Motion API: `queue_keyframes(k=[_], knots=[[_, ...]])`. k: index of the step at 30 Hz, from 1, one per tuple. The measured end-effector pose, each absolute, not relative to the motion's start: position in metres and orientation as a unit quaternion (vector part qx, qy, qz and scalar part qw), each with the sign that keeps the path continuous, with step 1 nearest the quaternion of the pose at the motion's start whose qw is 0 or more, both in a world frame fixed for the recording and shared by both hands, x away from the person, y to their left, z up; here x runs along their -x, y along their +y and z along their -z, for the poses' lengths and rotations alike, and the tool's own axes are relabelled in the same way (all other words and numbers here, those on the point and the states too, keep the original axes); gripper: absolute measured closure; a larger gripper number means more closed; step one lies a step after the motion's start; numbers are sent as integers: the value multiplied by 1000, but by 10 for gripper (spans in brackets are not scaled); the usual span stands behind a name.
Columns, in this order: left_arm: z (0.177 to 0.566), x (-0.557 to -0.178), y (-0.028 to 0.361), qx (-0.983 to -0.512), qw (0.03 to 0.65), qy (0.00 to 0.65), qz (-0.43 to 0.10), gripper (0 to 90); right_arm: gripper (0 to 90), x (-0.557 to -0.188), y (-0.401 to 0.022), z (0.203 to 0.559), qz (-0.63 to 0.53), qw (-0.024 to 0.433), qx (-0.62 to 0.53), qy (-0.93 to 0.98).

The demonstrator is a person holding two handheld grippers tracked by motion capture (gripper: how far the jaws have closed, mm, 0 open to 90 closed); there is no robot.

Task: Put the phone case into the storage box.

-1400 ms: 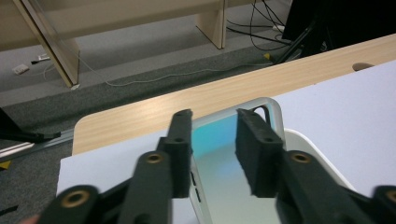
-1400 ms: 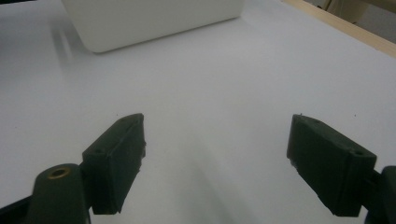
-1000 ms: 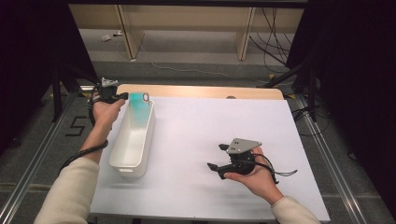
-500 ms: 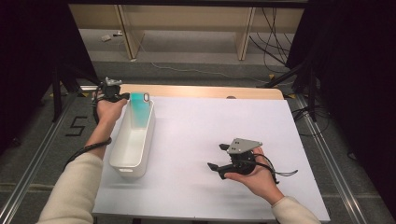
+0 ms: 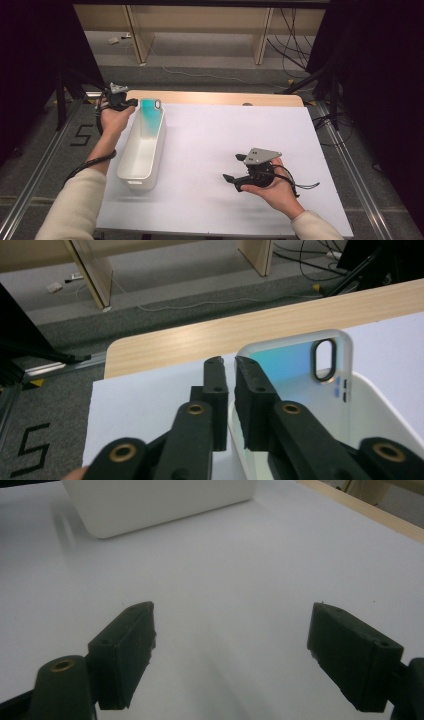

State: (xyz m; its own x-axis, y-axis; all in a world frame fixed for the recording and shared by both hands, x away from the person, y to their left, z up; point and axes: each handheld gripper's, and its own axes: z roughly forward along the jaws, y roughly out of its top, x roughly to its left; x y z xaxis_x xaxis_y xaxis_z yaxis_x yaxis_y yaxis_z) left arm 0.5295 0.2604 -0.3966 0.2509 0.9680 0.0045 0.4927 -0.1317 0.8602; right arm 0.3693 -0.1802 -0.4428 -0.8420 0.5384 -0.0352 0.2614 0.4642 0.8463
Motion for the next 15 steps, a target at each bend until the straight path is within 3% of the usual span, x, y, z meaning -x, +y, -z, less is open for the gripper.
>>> queue_keyframes(k=[11, 15], knots=[[384, -498, 262, -675, 449, 511, -286, 316, 205, -370, -182, 442, -456, 150, -237, 844], [381, -484, 260, -672, 465, 503, -280, 208, 205, -370, -182, 441, -456, 150, -238, 844]])
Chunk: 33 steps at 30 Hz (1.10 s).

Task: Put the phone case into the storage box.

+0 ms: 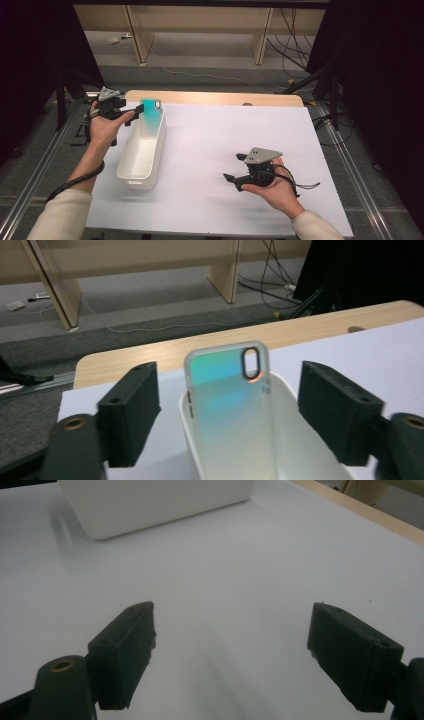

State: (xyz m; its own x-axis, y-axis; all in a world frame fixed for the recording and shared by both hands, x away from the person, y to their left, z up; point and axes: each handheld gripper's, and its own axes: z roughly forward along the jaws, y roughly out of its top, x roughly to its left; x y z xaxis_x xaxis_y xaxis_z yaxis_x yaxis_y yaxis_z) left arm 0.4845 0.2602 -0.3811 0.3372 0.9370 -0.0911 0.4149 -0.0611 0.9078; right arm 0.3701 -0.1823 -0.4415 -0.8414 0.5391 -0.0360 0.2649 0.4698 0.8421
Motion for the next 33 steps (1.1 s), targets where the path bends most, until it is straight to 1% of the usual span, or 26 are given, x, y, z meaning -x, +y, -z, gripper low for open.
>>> queue_keyframes(k=[3, 10, 15, 17, 28, 32, 33], knots=[[379, -477, 260, -673, 467, 499, -282, 154, 205, -370, -182, 441, -457, 150, -237, 844], [376, -458, 255, -683, 489, 467, -275, 102, 204, -370, -183, 439, -460, 153, -239, 842], [378, -443, 248, -690, 497, 449, -275, 83, 203, -370, -183, 440, -464, 154, -240, 838], [378, -437, 247, -689, 504, 445, -270, 81, 203, -370, -184, 439, -461, 149, -240, 841], [383, -408, 244, -685, 525, 422, -275, 70, 203, -370, -183, 438, -461, 148, -240, 841], [386, -399, 241, -690, 526, 414, -275, 67, 202, -370, -184, 438, -467, 152, -239, 838], [387, -397, 240, -692, 526, 411, -274, 67, 202, -369, -184, 437, -464, 147, -242, 840]])
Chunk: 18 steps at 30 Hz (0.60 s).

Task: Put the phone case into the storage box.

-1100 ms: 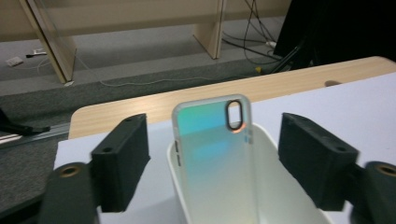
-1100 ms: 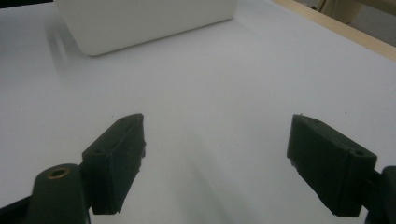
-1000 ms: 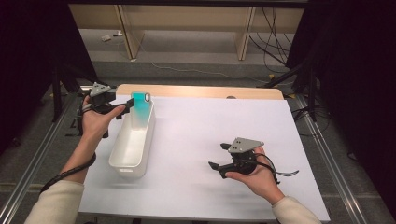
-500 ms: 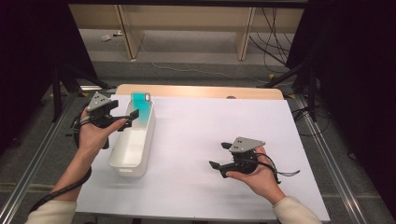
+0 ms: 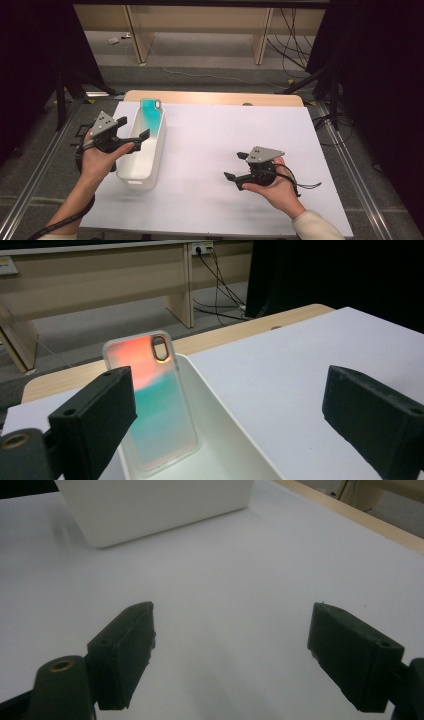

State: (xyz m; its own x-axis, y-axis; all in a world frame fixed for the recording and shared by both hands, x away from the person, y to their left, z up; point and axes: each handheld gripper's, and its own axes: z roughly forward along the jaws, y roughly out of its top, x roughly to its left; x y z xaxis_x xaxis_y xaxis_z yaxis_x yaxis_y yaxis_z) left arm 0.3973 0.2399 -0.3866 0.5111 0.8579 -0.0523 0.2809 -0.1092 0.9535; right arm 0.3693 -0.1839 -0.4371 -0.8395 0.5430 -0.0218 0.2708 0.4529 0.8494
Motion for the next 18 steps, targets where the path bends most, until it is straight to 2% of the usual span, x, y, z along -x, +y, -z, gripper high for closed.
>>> queue_keyframes(k=[18], knots=[[404, -351, 208, -715, 556, 345, -246, 62, 202, -367, -194, 437, -469, 154, -247, 834]])
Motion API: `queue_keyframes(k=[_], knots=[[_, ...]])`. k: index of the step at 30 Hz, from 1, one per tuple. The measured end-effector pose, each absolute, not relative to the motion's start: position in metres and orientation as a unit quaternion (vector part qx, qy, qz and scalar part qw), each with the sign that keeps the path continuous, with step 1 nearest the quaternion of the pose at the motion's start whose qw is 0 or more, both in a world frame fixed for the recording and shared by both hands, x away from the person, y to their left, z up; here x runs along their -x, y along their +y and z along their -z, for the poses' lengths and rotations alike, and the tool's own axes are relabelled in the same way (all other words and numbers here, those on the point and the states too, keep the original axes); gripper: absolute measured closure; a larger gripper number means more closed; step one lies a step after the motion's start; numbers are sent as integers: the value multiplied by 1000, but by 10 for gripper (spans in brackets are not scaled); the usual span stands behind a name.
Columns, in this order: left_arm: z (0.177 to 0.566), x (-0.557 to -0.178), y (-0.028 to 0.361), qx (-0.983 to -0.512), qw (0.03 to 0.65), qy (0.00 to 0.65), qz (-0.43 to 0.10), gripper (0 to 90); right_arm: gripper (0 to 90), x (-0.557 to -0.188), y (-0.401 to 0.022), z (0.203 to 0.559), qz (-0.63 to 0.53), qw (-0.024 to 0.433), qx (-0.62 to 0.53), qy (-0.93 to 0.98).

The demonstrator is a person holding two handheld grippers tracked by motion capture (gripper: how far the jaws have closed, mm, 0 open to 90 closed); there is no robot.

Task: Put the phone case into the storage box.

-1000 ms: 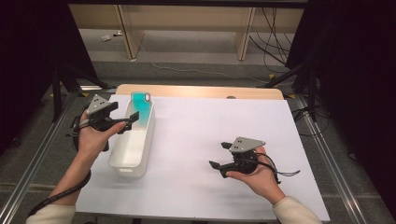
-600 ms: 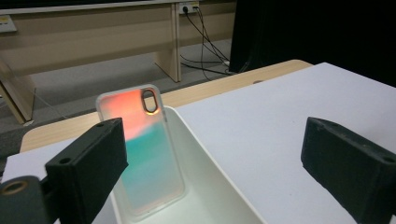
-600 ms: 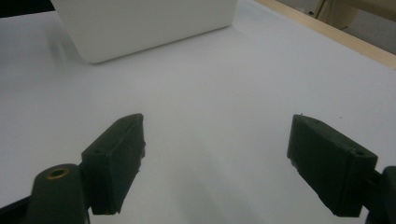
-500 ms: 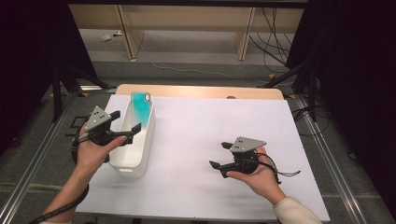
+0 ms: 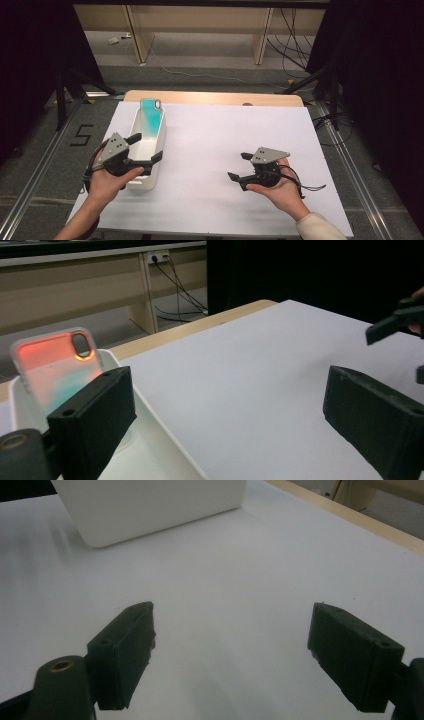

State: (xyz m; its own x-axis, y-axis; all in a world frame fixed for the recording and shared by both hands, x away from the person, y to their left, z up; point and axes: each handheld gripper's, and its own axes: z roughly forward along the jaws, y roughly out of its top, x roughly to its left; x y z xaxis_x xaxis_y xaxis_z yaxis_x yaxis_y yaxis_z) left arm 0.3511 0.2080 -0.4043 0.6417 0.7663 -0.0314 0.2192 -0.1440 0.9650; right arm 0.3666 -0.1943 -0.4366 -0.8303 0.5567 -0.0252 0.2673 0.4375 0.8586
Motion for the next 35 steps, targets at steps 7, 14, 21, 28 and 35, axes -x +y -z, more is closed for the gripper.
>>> queue_keyframes(k=[7, 14, 21, 28, 35], knots=[[414, -339, 204, -725, 557, 329, -236, 58, 202, -366, -194, 437, -469, 155, -248, 834], [422, -331, 204, -735, 556, 315, -229, 53, 201, -366, -194, 437, -469, 156, -248, 833], [427, -326, 204, -737, 556, 310, -228, 51, 201, -365, -193, 437, -468, 150, -249, 834], [431, -326, 201, -741, 554, 306, -225, 50, 200, -366, -193, 437, -473, 154, -248, 832], [432, -326, 198, -743, 552, 304, -226, 50, 199, -367, -195, 437, -472, 153, -247, 833]])
